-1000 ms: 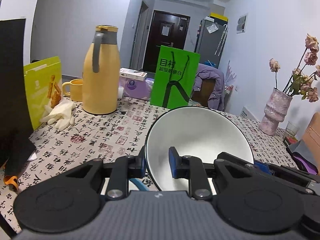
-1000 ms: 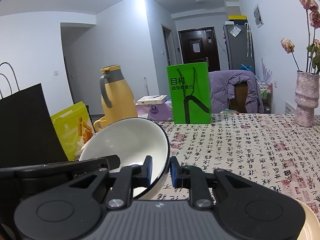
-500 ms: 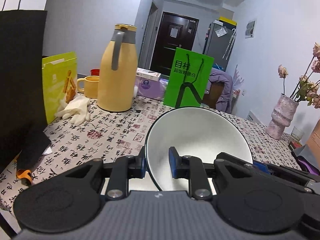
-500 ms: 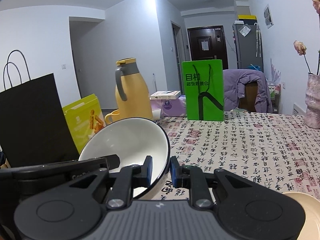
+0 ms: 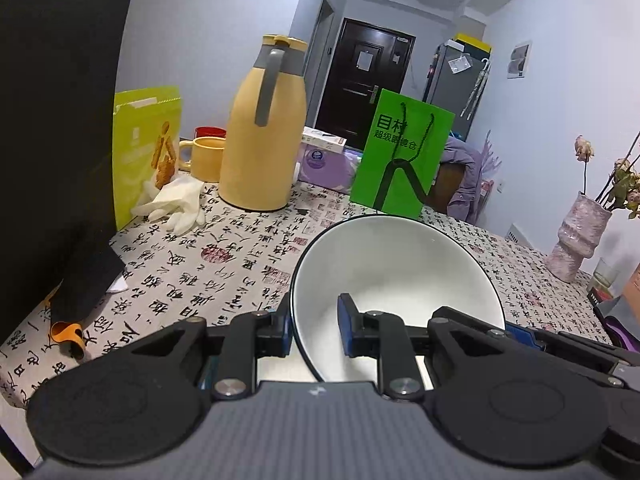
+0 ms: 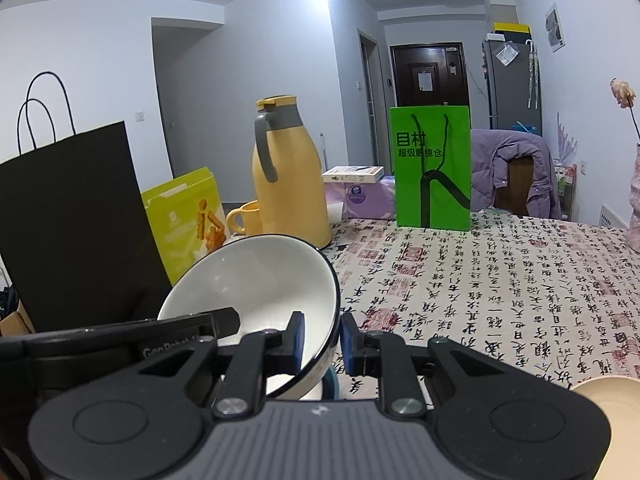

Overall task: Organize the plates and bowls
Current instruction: 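Carry the white bowl with both grippers toward the blue bowl, then lower the white bowl into the blue bowl with both grippers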

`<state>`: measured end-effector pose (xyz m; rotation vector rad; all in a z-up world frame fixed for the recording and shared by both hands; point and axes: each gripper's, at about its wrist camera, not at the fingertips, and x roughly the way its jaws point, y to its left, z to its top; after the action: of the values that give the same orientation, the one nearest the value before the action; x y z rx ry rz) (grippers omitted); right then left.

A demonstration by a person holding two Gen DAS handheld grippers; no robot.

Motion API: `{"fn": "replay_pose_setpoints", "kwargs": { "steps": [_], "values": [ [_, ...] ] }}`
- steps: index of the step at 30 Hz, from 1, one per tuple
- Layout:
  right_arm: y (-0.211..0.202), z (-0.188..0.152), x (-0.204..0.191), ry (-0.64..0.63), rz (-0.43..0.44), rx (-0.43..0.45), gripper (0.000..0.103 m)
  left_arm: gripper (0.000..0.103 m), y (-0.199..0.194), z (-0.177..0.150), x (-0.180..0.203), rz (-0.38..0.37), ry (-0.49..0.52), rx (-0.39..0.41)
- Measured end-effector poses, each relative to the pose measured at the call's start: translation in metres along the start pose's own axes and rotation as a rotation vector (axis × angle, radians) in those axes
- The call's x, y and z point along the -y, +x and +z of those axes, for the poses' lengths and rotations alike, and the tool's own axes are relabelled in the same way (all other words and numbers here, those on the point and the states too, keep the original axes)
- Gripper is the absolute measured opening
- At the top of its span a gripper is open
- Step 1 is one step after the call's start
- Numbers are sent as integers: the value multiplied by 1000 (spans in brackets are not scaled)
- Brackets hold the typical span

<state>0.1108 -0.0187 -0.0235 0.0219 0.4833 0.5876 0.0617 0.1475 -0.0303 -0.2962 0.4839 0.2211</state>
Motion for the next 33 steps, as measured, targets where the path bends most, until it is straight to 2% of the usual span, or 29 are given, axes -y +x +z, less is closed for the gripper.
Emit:
{"fn": "replay_pose_setpoints", "kwargs": {
  "steps": [14,33],
  "values": [
    [22,-9,-15,-14,14,-63,19,22,9,-10,-22,25,-30,-38],
    [40,-22,-15,-19,24,-130,19,22,22,-21,-34,42,-45,-103]
  ]
}}
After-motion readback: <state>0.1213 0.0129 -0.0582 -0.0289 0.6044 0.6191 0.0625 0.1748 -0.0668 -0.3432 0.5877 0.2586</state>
